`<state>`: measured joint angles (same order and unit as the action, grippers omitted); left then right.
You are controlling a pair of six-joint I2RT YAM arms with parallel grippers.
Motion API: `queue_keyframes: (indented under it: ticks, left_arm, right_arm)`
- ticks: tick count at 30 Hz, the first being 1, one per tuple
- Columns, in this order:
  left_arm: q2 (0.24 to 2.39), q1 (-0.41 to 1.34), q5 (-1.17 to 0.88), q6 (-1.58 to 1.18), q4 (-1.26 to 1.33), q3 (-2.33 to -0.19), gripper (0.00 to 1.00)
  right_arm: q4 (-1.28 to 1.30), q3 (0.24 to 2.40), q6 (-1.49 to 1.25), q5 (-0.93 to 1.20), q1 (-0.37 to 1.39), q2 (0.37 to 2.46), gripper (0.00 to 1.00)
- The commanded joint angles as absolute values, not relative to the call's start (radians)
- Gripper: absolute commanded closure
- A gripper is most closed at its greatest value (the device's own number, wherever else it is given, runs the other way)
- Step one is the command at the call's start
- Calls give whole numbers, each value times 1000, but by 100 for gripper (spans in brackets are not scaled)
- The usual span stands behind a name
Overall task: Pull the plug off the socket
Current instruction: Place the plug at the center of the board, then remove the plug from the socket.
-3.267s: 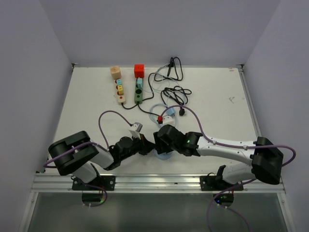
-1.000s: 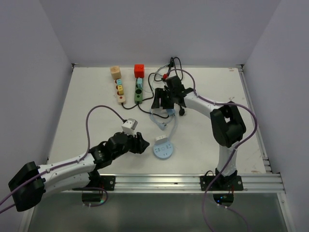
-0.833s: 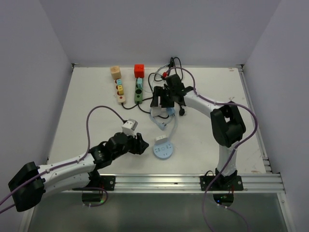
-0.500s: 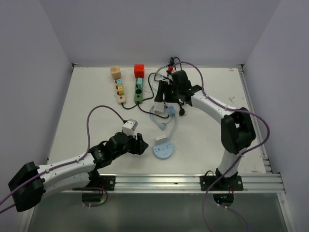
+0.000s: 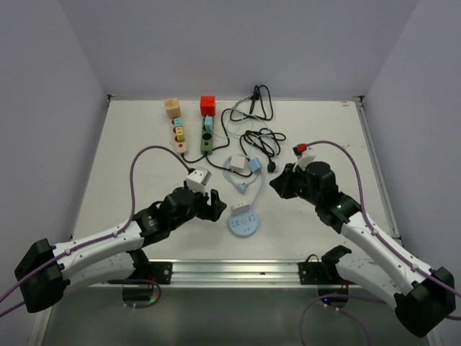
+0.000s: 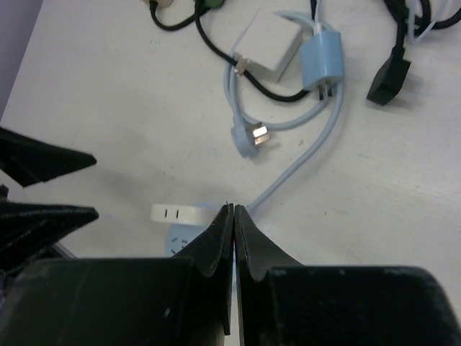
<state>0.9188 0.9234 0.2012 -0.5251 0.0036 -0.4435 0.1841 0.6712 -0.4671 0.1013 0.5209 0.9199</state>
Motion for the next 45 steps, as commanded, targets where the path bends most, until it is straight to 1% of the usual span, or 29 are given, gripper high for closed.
queue_keyframes:
  ticks: [1, 2, 4, 5, 9, 10, 12, 13, 14, 17, 21, 24, 27, 35, 45]
  left_arm:
    - [959, 925, 206, -448, 38, -523, 25]
    - [986, 925, 201, -425, 44, -547, 25]
    - [1015, 925, 189, -401, 52, -574, 25]
    - [1043, 925, 181, -391, 64, -595, 25]
    - [1103, 925, 138, -345, 106, -632, 25]
    - [1114, 925, 130, -331, 118, -637, 24]
    - [1144, 925, 117, -319, 130, -643, 24]
    - [1155, 925, 106, -310, 135, -646, 24]
    - [1173, 925, 97, -304, 147, -649, 24]
    - [1209, 925, 66, -273, 184, -641, 24]
    - [1238, 925, 8, -223, 228, -629, 24]
    - [1246, 925, -43, -212, 259, -623, 24]
    - [1249, 925, -72, -195, 288, -614, 24]
    - [1292, 923, -120, -173, 336, -584, 27]
    - [1339, 925, -147, -176, 374, -565, 32]
  right_arm:
    - [135, 583, -460, 124, 583, 835, 96]
    - [147, 572, -456, 97, 644, 821, 96]
    - [146, 537, -456, 25, 705, 790, 91]
    - [109, 520, -460, 12, 763, 784, 89]
    - [14, 424, -476, -103, 899, 788, 63]
    - [-23, 414, -480, -173, 925, 793, 61]
    - [-46, 400, -482, -248, 1008, 808, 56]
    - [-70, 393, -489, -314, 1041, 822, 56]
    - [-93, 384, -486, -413, 1118, 833, 56]
    - [-135, 385, -474, -597, 1237, 900, 54]
    - [-167, 432, -472, -690, 1322, 1037, 51]
    - [-189, 443, -486, -777, 1373, 1123, 47]
    - [-232, 428, -518, -814, 1404, 1161, 44]
    - [-301, 420, -526, -816, 1407, 1218, 40]
    - [-318, 429, -557, -802, 1407, 1295, 40]
